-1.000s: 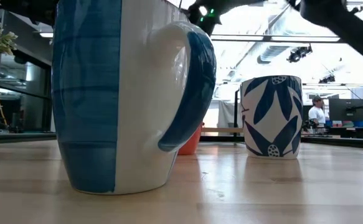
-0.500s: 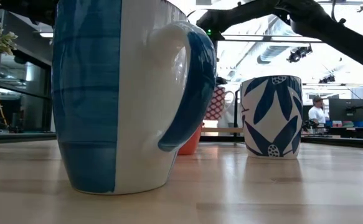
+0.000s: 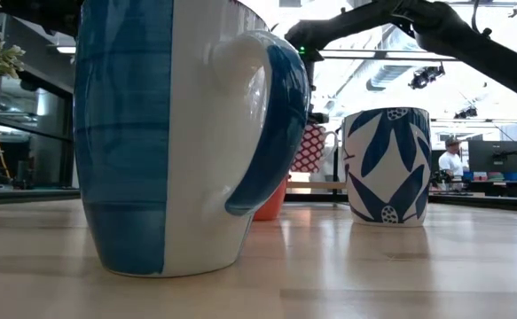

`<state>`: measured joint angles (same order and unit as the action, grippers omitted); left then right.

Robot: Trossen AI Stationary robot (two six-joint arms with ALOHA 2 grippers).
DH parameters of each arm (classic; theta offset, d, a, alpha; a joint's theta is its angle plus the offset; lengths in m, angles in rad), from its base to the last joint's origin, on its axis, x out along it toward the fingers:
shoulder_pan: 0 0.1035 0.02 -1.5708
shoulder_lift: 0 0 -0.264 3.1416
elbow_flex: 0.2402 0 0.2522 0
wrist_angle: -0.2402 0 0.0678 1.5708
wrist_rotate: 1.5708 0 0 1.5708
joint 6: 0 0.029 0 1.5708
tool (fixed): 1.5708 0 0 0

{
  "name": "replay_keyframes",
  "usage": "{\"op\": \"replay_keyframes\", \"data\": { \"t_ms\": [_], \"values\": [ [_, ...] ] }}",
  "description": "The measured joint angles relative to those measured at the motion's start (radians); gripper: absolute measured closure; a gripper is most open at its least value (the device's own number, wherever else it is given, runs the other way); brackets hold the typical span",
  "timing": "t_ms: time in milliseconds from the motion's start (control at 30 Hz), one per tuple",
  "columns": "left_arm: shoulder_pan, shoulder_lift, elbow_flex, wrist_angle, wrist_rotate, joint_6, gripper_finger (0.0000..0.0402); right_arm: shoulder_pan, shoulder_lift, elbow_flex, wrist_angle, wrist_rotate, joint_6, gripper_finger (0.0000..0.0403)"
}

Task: Place coffee mugs
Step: Put the red white patterned mug on the shelf

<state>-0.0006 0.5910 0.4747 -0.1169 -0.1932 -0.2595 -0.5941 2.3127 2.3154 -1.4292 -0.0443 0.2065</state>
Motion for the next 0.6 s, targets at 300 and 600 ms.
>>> {"op": "replay_keyframes", "data": {
  "t_ms": [300,600],
  "values": [
    [0.000,0.000,0.000,0.000,0.000,0.000,0.0330,0.001,0.000,0.000,-0.003,0.009,-0.009,0.0403],
    [0.000,0.000,0.000,0.000,0.000,0.000,0.0330,0.006,0.000,-0.001,-0.003,-0.025,0.031,0.0403]
  ]
}}
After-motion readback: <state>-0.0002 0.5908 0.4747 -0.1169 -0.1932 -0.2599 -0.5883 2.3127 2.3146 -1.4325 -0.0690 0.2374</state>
